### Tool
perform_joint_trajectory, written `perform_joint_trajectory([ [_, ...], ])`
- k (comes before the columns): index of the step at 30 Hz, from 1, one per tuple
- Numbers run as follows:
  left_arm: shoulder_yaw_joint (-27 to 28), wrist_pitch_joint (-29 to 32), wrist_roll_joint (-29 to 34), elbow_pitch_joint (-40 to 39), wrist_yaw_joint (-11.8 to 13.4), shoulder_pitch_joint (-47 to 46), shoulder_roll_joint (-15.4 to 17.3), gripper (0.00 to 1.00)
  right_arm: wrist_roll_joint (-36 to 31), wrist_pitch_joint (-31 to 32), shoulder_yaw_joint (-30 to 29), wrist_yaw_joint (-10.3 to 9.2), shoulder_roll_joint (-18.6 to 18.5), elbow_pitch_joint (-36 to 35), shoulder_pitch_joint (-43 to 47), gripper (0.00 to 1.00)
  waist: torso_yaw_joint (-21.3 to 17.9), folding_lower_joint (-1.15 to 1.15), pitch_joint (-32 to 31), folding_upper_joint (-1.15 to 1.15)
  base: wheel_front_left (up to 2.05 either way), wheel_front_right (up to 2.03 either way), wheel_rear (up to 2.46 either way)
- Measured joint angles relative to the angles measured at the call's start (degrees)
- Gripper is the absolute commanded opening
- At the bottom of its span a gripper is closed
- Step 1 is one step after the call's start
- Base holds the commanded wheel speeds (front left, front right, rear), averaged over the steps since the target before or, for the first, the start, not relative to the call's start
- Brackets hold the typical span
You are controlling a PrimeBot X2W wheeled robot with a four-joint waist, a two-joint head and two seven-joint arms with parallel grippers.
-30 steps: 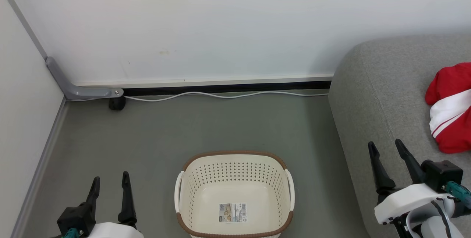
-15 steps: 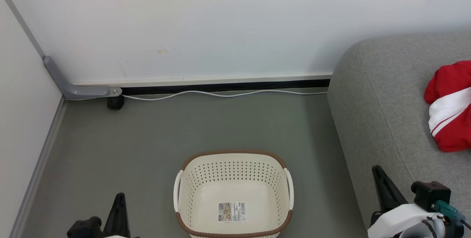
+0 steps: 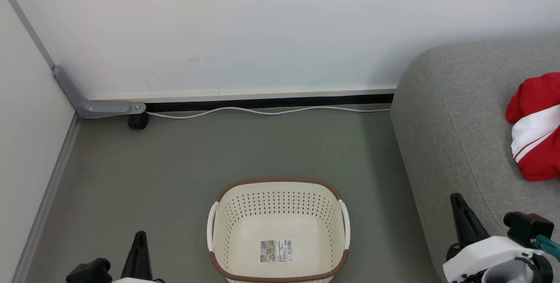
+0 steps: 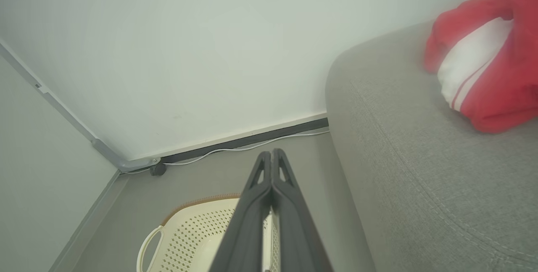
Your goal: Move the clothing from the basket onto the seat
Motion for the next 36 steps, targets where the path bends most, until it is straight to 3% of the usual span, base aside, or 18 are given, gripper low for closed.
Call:
perform_joint_trajectory([
  [33,1.3,5.3,-20.1,-1.3,-2.6,-1.2,0.1,0.0,19.3,5.4,-4.2,-0.02,1.5,-3.4,0.1,0.0,0.4,-0.01,0.3,0.0,0.0,0.0,0.0],
  [36,1.7,7.1,-26.4,-1.7,-3.1,-1.8,0.2,0.0,25.0,7.0,-5.5,-0.02,1.9,-4.1,0.4,0.0,0.6,-0.01,0.3,0.0,0.0,0.0,0.0],
])
